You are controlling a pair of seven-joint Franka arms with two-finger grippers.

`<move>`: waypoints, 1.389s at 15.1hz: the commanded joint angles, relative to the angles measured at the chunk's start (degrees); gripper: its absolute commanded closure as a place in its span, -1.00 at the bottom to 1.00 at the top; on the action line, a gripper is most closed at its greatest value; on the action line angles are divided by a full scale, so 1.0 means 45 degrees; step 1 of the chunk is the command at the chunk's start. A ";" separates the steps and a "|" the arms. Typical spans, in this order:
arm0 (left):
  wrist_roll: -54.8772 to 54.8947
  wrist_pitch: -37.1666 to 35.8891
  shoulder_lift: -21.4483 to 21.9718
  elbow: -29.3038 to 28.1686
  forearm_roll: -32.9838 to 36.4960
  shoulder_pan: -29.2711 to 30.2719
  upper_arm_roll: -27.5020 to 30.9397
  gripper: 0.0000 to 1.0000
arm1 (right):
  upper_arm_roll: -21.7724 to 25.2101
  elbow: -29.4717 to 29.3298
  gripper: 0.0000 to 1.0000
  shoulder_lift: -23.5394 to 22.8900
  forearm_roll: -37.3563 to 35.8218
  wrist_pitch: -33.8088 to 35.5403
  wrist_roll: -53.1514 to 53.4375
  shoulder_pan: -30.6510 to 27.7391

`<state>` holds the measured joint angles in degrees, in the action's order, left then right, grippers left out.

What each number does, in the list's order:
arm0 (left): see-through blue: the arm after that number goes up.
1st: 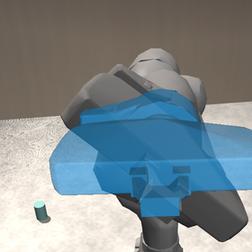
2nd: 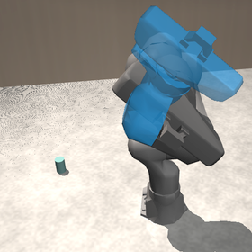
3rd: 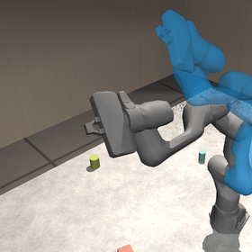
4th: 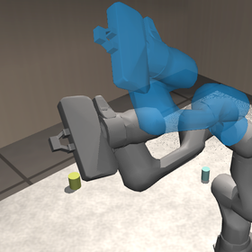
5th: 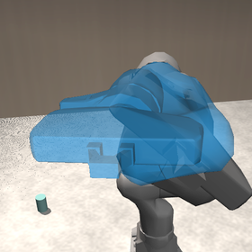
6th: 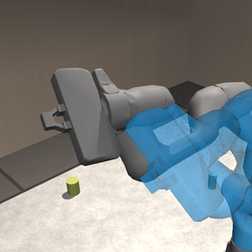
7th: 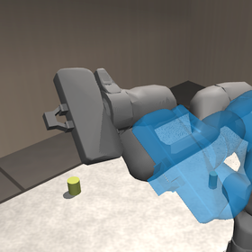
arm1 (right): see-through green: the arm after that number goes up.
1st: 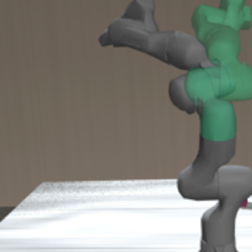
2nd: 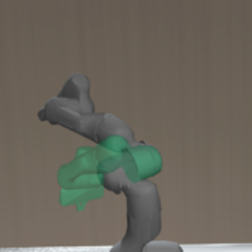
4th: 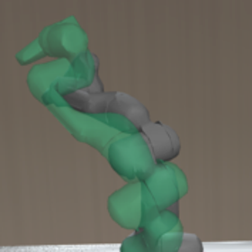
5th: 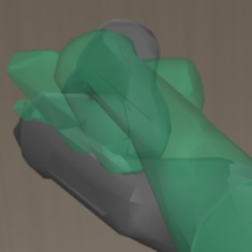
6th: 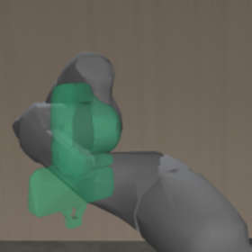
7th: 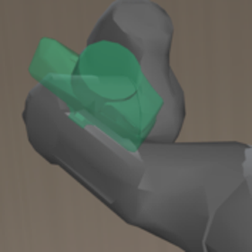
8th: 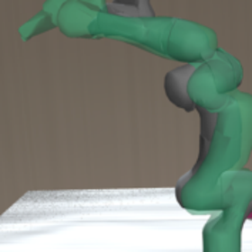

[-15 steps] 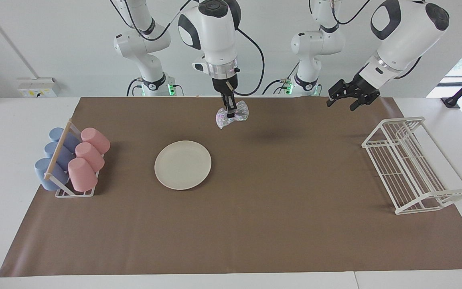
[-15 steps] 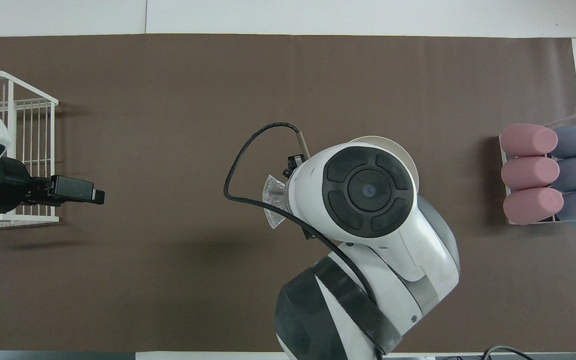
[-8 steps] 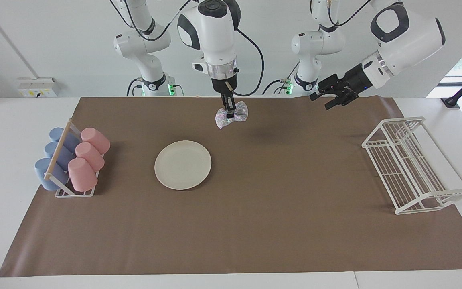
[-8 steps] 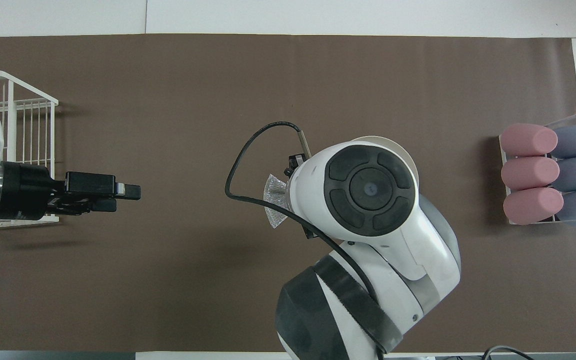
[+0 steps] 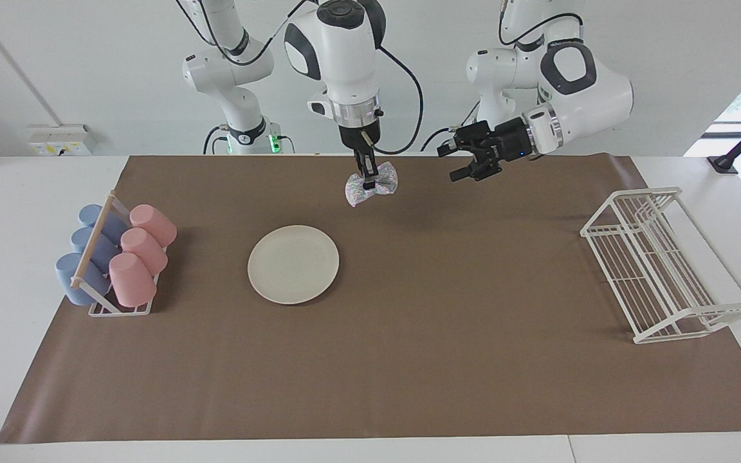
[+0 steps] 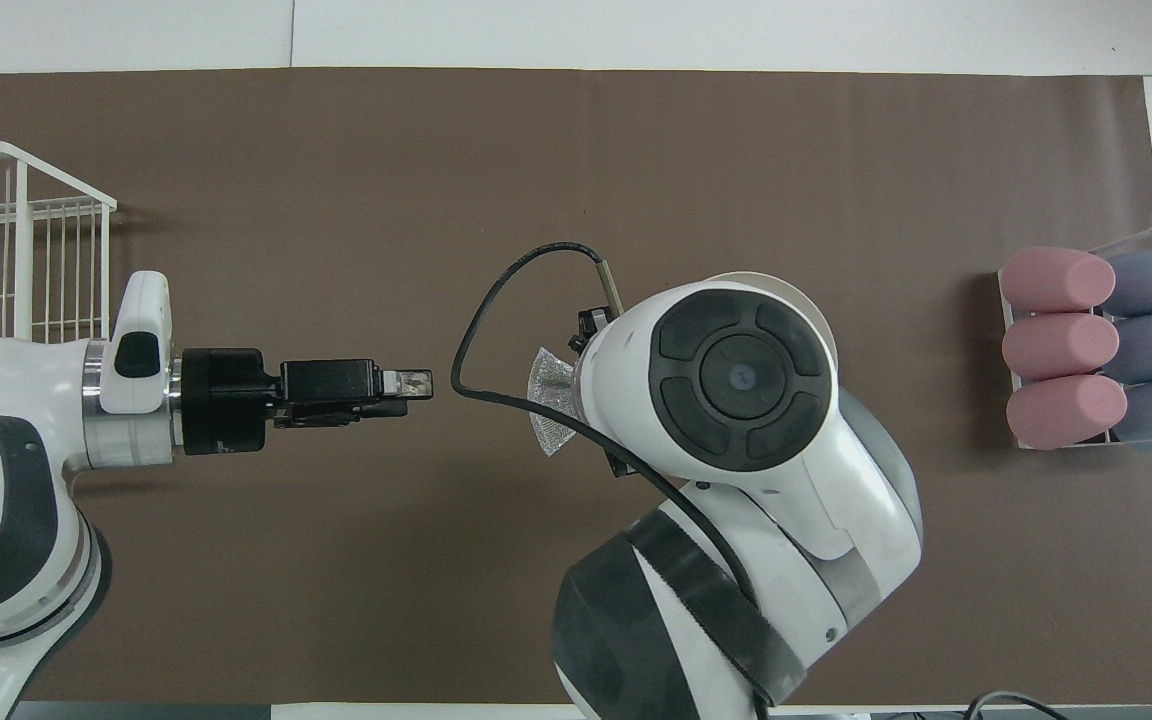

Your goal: Wipe plate with sponge

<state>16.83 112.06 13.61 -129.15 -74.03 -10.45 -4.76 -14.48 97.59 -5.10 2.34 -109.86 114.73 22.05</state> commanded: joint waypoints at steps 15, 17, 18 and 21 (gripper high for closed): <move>0.2059 0.1603 -0.0623 -0.0714 -0.1831 -0.1878 0.0178 -0.96 | -0.0122 -0.0262 1.00 -0.0272 -0.0208 -0.0410 0.1653 0.0608; 0.2040 0.1446 -0.0604 -0.0714 -0.1831 -0.1877 0.0178 -0.75 | -0.0122 -0.0262 1.00 -0.0272 -0.0208 -0.0410 0.1653 0.0589; 0.2021 0.1271 -0.0584 -0.0733 -0.1812 -0.1877 0.0178 -0.45 | -0.0122 -0.0262 1.00 -0.0272 -0.0208 -0.0410 0.1653 0.0589; 0.1807 0.0879 -0.0584 -0.0695 -0.1831 -0.1760 0.0178 0.99 | -0.0122 -0.0262 1.00 -0.0272 -0.0208 -0.0430 0.1634 0.0569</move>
<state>24.83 117.69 9.73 -131.00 -81.63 -19.11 -3.94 -14.57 97.43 -5.62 2.34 -111.38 121.29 25.18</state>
